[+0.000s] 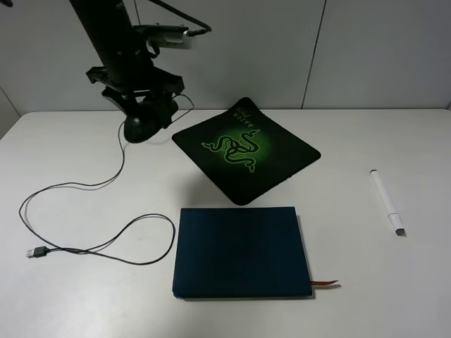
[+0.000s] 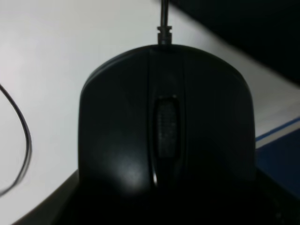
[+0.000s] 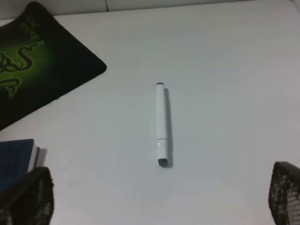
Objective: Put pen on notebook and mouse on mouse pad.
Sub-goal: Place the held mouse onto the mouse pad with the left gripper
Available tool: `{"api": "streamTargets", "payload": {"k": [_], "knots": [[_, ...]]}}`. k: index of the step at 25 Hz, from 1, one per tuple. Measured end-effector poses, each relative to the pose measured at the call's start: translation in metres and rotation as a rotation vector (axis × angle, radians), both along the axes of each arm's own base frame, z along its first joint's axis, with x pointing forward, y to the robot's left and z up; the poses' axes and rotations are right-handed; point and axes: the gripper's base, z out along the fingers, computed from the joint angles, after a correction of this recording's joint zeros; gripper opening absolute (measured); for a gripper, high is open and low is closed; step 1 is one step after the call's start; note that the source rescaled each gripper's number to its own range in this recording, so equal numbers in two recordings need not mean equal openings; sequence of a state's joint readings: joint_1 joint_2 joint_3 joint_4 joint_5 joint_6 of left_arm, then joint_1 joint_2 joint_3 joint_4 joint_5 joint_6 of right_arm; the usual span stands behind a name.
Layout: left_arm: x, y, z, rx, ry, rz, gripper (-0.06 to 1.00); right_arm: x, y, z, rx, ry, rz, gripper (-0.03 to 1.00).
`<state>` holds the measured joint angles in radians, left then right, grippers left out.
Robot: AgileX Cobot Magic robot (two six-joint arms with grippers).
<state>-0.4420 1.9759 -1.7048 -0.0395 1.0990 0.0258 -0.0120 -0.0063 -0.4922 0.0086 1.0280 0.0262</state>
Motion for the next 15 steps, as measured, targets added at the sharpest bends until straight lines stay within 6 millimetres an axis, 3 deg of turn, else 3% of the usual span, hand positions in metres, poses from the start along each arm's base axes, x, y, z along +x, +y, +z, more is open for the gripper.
{"api": "streamTargets", "payload": {"k": [8,15], "knots": [[0.017,-0.059,-0.022,0.003,0.011,-0.101,0.00,0.000,0.000,0.000,0.000,0.000,0.000,1.00],[0.040,-0.083,-0.032,-0.023,-0.031,-0.106,0.00,0.000,0.000,0.000,0.000,0.000,0.000,1.00]]}}
